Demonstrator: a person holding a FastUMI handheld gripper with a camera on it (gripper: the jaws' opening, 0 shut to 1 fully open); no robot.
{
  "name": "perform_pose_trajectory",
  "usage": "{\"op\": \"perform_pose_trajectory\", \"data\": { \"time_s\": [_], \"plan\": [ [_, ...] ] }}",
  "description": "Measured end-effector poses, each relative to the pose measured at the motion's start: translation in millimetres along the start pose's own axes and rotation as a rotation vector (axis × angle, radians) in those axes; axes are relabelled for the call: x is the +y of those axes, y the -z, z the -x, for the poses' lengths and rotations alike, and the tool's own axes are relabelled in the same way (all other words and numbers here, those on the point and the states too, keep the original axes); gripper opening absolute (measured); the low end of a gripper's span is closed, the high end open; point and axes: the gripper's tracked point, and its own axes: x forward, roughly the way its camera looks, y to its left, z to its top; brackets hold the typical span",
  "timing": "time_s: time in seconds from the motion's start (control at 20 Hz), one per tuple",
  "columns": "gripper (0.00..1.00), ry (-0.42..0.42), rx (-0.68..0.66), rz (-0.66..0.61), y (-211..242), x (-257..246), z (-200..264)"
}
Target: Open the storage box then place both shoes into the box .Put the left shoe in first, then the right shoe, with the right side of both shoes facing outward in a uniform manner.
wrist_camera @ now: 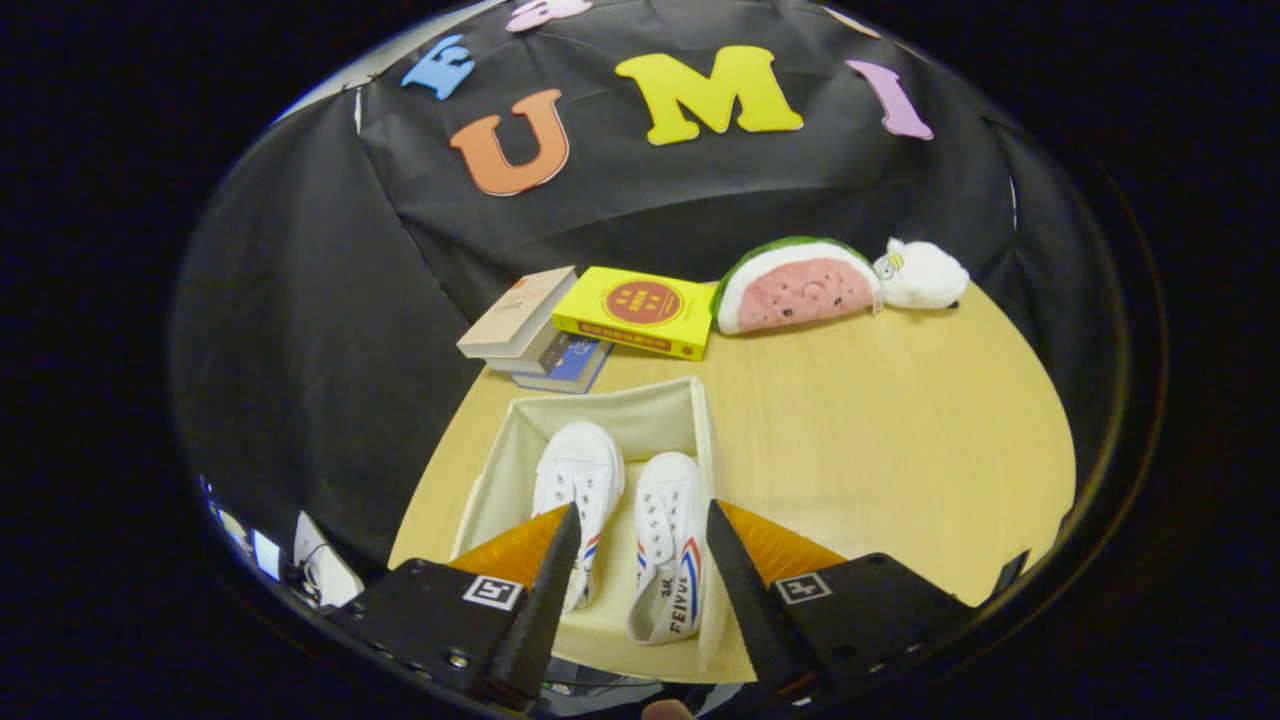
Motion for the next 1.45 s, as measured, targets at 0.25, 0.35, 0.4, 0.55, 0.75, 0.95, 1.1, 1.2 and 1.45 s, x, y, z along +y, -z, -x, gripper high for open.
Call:
{"op": "perform_pose_trajectory", "data": {
  "time_s": [0.25,0.35,0.4,0.55,0.75,0.95,1.1,1.2,1.45],
  "plan": [
    [0.91,0.088,-0.224,0.1,-61.4,-13.5,52.6],
    [0.92,0.109,-0.293,0.115,-81.3,-15.3,73.8],
    [0.92,0.113,-0.323,0.117,-88.6,-14.8,83.4],
    [0.92,0.146,-0.421,0.132,-111.2,-19.4,110.8],
    [0.95,0.185,-0.494,0.16,-120.5,-24.4,133.4],
    [0.95,0.229,-0.528,0.114,-117.3,-37.7,143.7],
    [0.95,0.258,-0.541,0.089,-115.2,-47.8,148.7],
    [0.95,0.266,-0.541,0.067,-113.7,-51.3,149.9],
    [0.95,0.273,-0.548,0.063,-113.1,-50.6,150.1]
  ]
}}
